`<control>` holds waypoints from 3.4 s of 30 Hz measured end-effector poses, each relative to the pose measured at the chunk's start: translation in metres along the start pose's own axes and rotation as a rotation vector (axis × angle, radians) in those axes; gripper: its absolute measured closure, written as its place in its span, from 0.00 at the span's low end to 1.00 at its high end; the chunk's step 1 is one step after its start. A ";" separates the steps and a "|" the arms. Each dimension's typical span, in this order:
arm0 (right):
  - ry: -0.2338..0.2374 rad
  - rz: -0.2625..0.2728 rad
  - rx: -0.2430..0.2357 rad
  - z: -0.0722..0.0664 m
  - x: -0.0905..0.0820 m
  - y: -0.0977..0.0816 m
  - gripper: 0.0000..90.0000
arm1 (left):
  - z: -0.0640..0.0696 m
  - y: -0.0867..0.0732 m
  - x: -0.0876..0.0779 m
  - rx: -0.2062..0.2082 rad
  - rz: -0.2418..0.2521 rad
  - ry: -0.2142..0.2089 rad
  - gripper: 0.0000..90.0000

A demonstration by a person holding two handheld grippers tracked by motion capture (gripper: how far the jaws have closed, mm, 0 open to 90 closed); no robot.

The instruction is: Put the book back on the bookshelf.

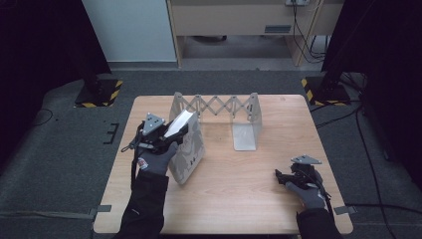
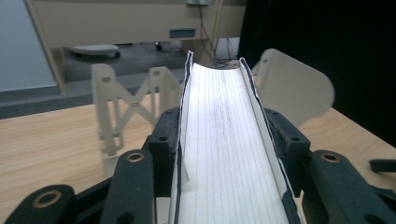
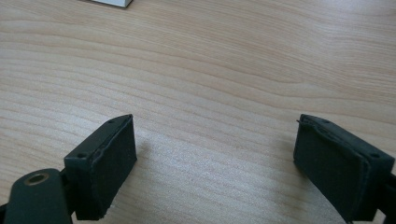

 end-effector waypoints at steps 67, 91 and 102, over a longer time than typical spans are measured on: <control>0.001 -0.004 -0.002 0.000 0.001 0.000 0.14 | -0.019 -0.025 0.061 -0.046 0.070 0.040 0.50; -0.003 -0.002 0.000 0.000 0.000 0.000 0.14 | -0.009 -0.064 0.060 -0.056 0.019 0.003 0.52; -0.002 -0.002 0.000 0.000 0.000 0.000 0.14 | 0.001 -0.062 0.076 -0.045 0.011 0.010 0.49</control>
Point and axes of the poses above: each handheld gripper's, and its own axes: x roughly forward along the jaws, y roughly out of its top, z roughly to its right, the point moved 5 cm from there along x, roughly forward along the jaws, and after that the axes turned 6 degrees about y, right-handed, at the moved point
